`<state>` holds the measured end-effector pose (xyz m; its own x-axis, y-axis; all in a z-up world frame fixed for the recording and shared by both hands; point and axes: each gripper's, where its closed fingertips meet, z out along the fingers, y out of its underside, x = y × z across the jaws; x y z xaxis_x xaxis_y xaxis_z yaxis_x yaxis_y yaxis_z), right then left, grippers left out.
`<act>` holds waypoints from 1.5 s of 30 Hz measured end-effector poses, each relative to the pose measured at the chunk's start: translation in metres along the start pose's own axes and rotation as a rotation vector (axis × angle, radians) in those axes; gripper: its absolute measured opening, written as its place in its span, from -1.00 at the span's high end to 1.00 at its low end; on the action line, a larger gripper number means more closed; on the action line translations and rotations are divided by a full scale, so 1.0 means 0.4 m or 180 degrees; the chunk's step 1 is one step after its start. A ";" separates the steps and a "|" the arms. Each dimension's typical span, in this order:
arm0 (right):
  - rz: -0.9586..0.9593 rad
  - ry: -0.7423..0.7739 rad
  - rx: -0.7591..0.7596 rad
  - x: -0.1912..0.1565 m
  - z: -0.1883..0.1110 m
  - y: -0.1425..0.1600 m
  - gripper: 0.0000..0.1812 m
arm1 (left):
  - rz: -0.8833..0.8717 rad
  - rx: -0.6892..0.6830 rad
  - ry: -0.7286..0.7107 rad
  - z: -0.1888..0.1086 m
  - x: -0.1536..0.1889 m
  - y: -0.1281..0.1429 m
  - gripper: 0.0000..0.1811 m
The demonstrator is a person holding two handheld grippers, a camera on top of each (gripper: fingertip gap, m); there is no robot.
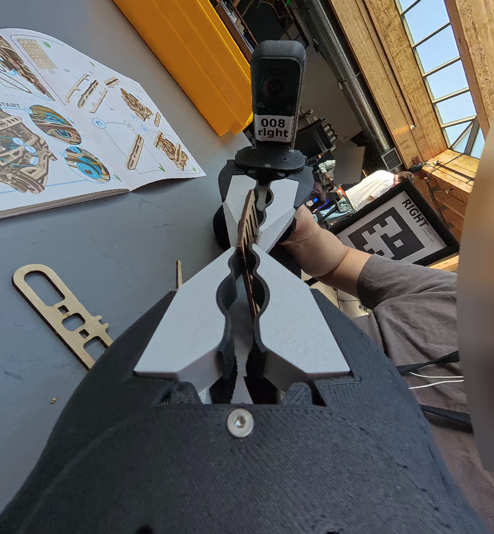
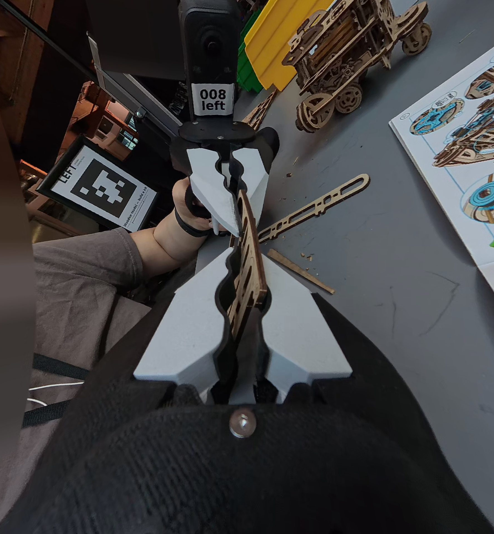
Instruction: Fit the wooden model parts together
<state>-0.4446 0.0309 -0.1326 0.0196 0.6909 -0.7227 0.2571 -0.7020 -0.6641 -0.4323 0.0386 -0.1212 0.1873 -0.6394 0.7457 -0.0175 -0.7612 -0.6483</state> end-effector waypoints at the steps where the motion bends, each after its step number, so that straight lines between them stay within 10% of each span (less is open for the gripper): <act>1: 0.0028 -0.0079 0.0010 -0.006 -0.001 -0.001 0.99 | 0.0056 -0.0018 -0.0001 0.000 0.002 0.000 1.00; 12: 0.0038 -0.0188 0.0007 -0.020 -0.004 -0.009 0.76 | 0.0297 0.0017 0.0134 -0.002 0.005 -0.014 0.98; 22: -0.0135 -0.0137 -0.0070 -0.022 -0.020 -0.007 0.97 | 0.0377 0.0184 0.0145 -0.022 0.015 -0.040 0.98; 26: -0.0252 -0.0158 0.0039 -0.027 -0.022 -0.019 0.98 | 0.0327 0.0037 0.0115 -0.004 0.003 -0.018 0.67; 29: -0.0310 -0.0159 0.0039 -0.027 -0.021 -0.018 0.97 | 0.0295 0.0002 0.0292 0.010 0.021 -0.006 0.98; 45: -0.0252 -0.0217 0.0160 -0.018 -0.039 -0.036 0.99 | 0.0249 0.0059 0.0324 0.010 0.019 -0.010 0.99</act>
<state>-0.4332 0.0386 -0.1147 -0.0649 0.7324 -0.6777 0.2065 -0.6546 -0.7272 -0.4270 0.0370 -0.1135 0.0854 -0.7052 0.7039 -0.0099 -0.7070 -0.7071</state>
